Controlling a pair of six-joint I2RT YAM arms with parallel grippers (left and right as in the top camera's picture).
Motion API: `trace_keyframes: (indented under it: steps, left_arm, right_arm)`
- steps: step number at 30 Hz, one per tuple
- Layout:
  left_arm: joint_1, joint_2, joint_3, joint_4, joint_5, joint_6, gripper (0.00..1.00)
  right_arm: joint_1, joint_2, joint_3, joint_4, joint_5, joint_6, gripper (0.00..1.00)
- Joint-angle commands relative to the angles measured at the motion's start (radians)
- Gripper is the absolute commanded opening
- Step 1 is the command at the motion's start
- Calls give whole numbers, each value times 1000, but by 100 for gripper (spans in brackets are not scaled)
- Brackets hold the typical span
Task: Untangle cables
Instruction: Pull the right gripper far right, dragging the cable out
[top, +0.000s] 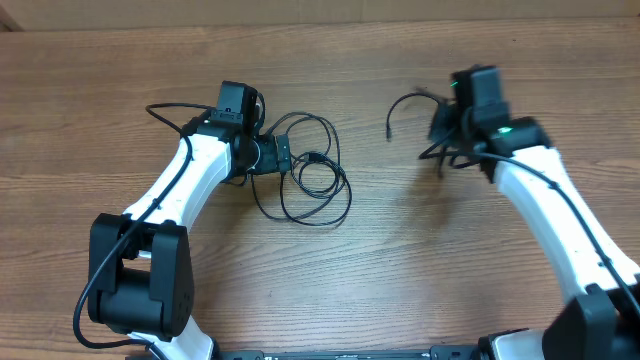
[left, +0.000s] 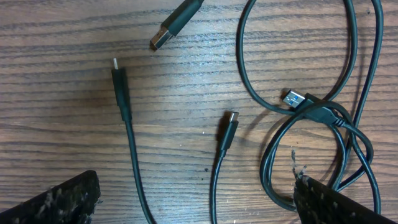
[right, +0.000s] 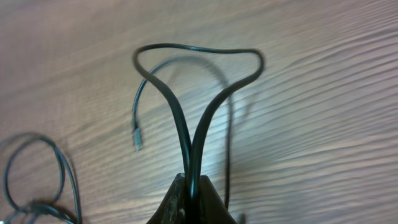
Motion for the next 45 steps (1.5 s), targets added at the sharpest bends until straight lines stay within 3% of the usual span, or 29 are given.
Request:
trace_keyframes:
  steps: [1, 8, 14, 18, 22, 25, 37, 45]
  left_arm:
    - [-5, -4, -5, 0, -8, 8, 100]
    - [-5, -4, -5, 0, -8, 8, 99]
    - [-5, -4, -5, 0, -8, 8, 100]
    - [-5, -4, -5, 0, -8, 8, 100]
    - [-5, -4, -5, 0, -8, 8, 100]
    - [-5, -4, -5, 0, -8, 8, 100]
    - [-5, -4, -5, 0, -8, 8, 100]
    - [-5, -4, -5, 0, -8, 8, 100]
  right_arm:
    - [-67, -50, 89, -46, 18, -67, 4]
    - [-232, -64, 211, -145, 18, -120, 4]
    - [-413, -64, 217, -154, 30, -122, 4]
    - [-552, -64, 217, -153, 160, -17, 4]
    - [-631, -63, 215, -161, 171, 108, 4]
    - [-645, -61, 214, -194, 170, 173, 4]
    - [-625, 3, 74, -192, 162, 204, 4]
    - [-625, 105, 18, -125, -26, 203, 4]
